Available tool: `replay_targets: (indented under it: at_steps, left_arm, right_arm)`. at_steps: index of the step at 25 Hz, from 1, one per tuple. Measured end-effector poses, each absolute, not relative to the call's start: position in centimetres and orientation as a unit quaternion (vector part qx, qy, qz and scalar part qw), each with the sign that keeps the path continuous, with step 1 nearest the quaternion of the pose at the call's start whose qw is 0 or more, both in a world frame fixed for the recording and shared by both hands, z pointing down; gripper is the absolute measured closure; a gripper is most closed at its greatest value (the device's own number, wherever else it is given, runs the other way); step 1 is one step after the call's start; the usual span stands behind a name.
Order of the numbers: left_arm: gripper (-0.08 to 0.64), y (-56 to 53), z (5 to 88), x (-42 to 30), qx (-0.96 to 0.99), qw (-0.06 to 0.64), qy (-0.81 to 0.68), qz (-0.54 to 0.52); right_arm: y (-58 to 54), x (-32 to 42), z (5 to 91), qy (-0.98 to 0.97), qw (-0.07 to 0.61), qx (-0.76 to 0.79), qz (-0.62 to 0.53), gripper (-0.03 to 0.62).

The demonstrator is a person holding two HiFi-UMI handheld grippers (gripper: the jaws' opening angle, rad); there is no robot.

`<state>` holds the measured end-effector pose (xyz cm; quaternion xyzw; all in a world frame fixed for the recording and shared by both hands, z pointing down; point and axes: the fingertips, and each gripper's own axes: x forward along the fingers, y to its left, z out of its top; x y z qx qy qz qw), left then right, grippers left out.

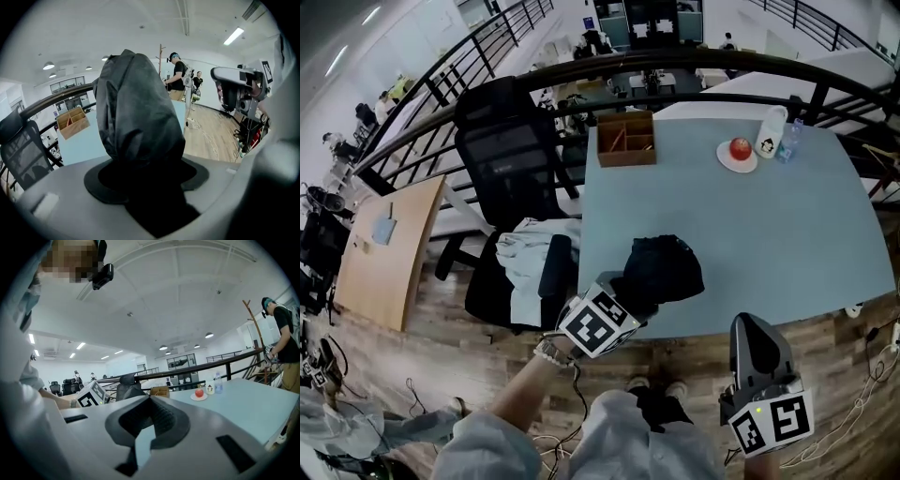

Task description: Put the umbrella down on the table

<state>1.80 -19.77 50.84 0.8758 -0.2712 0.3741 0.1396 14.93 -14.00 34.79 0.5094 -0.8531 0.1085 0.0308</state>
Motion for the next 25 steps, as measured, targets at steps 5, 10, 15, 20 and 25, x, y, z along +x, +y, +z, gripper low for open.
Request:
replay_targets:
  at_steps: [5,10,15,20,25]
  left_arm:
    - [0.278,-20.2,53.5,2.2,0.867,0.116,-0.243,0.419]
    - [0.278,-20.2,55.9,2.4,0.859,0.097,-0.218,0.453]
    - [0.278,-20.3,58.1,2.4,0.849,0.077,-0.191,0.487]
    - [0.278,-20.4,60.1,2.6,0.839,0.046,-0.169,0.515]
    - [0.278,-20.1,62.4,2.5,0.825,0.029,-0.145,0.545]
  right_arm:
    - [-14.0,15.2,35.4,-0.847,0.037,0.517,0.115,0.597]
    - [-13.9,15.1,35.8,-0.843,0.047,0.523,0.117,0.597]
    - [-13.9,15.1,35.9,-0.839,0.052,0.529,0.118,0.597]
    - [-13.8,15.2,36.4,-0.834,0.058,0.535,0.123,0.597]
    - [-13.9,15.1,36.8,-0.832,0.063,0.536,0.128,0.597]
